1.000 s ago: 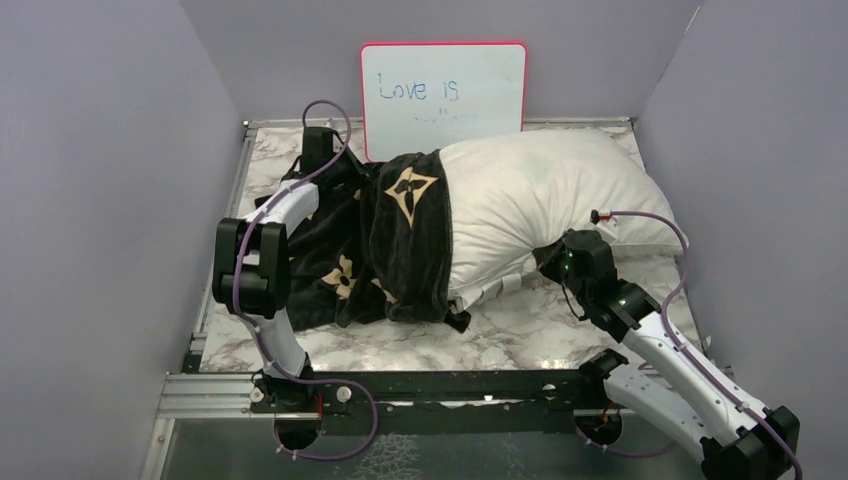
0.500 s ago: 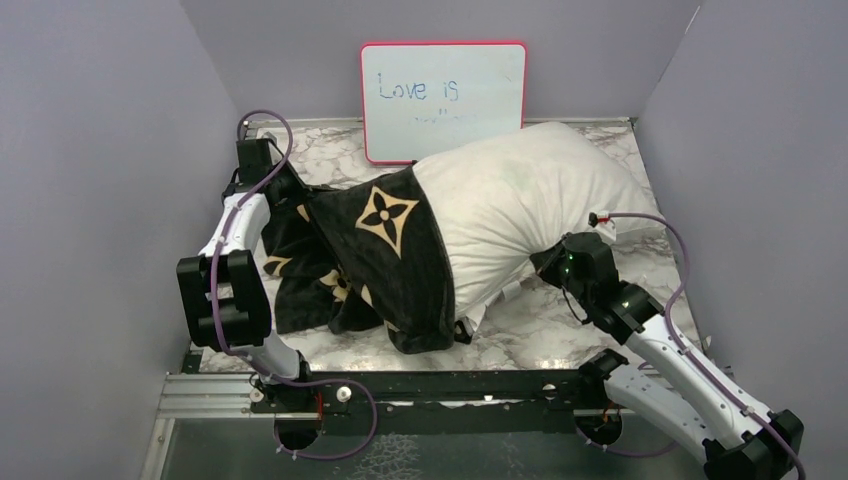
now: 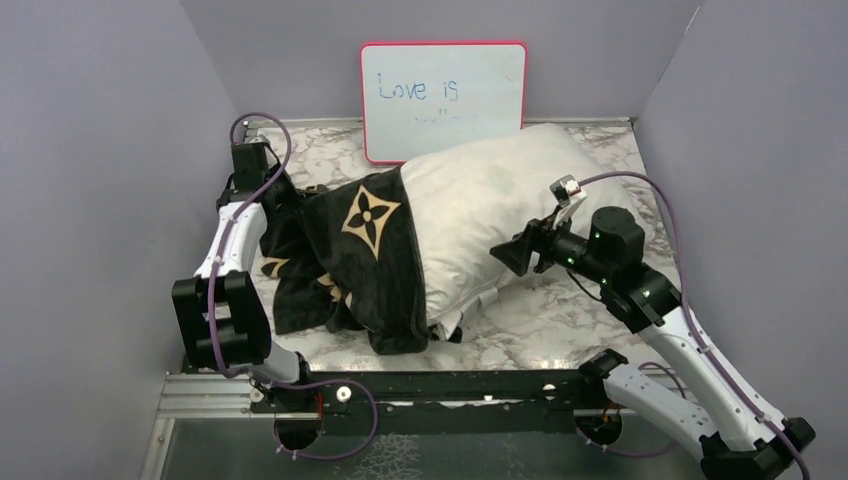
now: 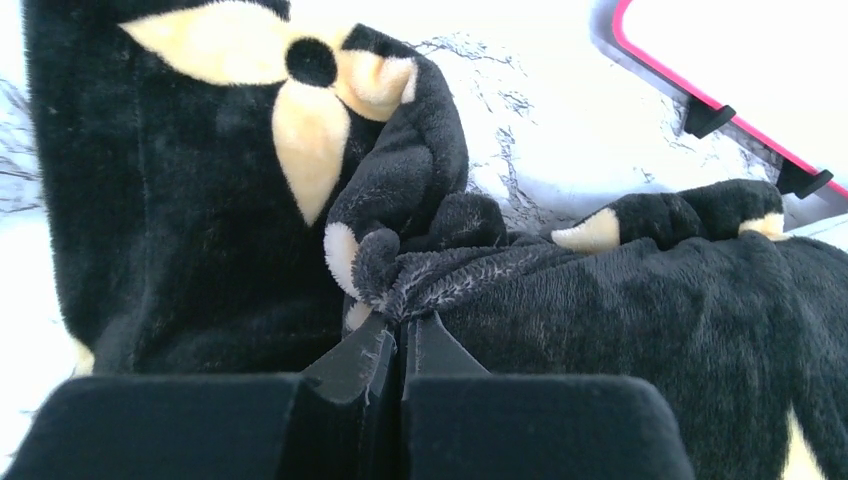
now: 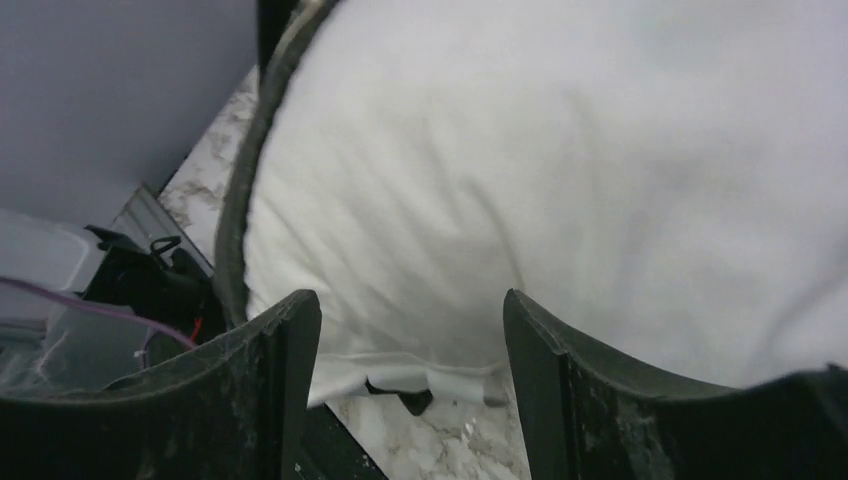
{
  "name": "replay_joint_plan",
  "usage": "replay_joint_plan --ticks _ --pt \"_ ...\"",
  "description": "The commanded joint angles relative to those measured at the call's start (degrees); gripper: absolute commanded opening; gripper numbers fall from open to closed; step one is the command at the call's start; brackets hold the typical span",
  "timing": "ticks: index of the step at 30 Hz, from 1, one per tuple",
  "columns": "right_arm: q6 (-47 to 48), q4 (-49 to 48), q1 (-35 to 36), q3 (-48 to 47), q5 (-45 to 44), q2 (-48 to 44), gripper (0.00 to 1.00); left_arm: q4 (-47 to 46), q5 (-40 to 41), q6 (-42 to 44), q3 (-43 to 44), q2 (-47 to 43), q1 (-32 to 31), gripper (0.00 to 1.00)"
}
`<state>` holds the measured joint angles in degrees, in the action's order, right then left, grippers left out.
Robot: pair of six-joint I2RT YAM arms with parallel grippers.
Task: Remove the pillowcase from the pillow
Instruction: Remove the pillow from the pillowcase.
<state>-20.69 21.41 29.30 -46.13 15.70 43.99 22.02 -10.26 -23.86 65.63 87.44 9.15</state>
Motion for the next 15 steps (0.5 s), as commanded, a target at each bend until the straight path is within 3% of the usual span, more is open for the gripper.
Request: replay_joint_plan --ticks 1,5,7,10,12,15 --pt "10.64 -6.69 0.06 -5.92 15.56 2.00 0.74 -0.84 5.82 3.45 -0.26 -5.08 1.29 0.00" --pt "13.86 -6.92 0.14 -13.51 12.09 11.28 0.82 -0.53 0.19 3.74 0.55 -3.95 1.29 0.00" --pt "16.42 -4.72 0.22 -18.36 8.30 18.82 0.92 -0.31 -1.70 3.21 0.64 -3.88 1.28 0.00" --pt "16.19 -0.24 0.15 -26.79 -0.34 33.32 0.96 -0.34 -2.76 2.87 0.17 -4.91 1.30 0.00" --pt "15.53 3.65 0.15 -32.33 -4.73 41.65 0.99 0.24 -1.41 3.27 0.02 -6.04 1.31 0.00" --pt "8.65 7.76 -0.17 -35.99 -14.20 51.23 1.00 2.33 7.59 2.53 -0.60 -8.50 1.31 0.00"
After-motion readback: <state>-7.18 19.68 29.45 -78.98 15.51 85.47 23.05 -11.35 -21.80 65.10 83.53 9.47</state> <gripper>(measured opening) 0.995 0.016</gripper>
